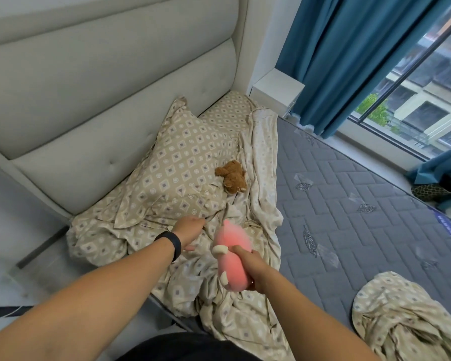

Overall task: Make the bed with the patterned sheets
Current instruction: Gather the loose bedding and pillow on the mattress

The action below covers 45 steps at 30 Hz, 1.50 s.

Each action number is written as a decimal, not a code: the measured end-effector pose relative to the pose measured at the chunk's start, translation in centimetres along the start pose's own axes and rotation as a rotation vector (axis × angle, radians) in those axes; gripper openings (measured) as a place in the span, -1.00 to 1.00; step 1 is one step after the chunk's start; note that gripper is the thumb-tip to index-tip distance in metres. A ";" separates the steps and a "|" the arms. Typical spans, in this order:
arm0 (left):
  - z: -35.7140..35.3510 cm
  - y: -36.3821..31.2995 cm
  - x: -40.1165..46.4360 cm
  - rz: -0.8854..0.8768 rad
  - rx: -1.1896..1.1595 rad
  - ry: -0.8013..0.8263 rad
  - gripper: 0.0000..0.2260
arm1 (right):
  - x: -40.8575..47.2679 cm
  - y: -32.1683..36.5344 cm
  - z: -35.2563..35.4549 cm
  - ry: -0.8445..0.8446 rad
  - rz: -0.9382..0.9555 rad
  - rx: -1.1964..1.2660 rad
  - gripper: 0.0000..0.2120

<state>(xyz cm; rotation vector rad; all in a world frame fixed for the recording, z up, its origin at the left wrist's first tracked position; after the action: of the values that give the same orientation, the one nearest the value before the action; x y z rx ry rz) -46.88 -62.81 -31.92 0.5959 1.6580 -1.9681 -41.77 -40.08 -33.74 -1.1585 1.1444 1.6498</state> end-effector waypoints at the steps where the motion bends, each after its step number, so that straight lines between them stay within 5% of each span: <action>1: 0.6 1.0 0.1 0.034 0.030 -0.004 -0.79 | 0.5 -0.8 0.2 -0.021 -0.046 0.021 -0.13; 3: 1.4 3.1 0.0 0.111 0.065 0.012 -0.76 | 1.7 -2.6 0.4 -0.027 -0.141 0.089 -0.03; 8: 2.1 6.5 -0.5 0.208 0.120 0.055 -0.64 | 2.7 -1.8 -0.6 0.080 -0.173 0.343 -0.32; 16: 0.6 5.2 -0.1 0.123 0.208 0.118 -0.76 | 1.2 4.1 0.4 -0.094 0.068 -0.038 -0.59; 25: -4.9 2.2 0.6 0.005 0.288 0.224 -0.74 | 2.5 -5.5 4.0 -0.066 -0.073 0.095 -0.62; 34: -18.4 0.9 -3.5 -0.088 0.395 0.482 -0.85 | -0.1 -11.6 12.5 -0.183 0.046 0.336 -0.89; 45: -38.1 0.6 -14.5 -0.229 0.432 0.627 -0.80 | -2.2 -20.8 29.2 -0.406 0.282 0.461 -0.83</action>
<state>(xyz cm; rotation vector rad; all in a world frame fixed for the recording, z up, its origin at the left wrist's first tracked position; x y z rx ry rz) -34.66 -23.98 -29.71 1.3496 1.6902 -2.5060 -28.63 -6.79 -31.28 -0.3637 1.3611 1.6081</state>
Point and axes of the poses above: each hand's wrist, its own x-axis towards the middle knuckle, its own z-axis out of the back of the hand, y = z × x, the point moved 10 cm from there along x, towards the middle knuckle, and after that the axes turned 11 degrees about -z, right-handed, at the moved point
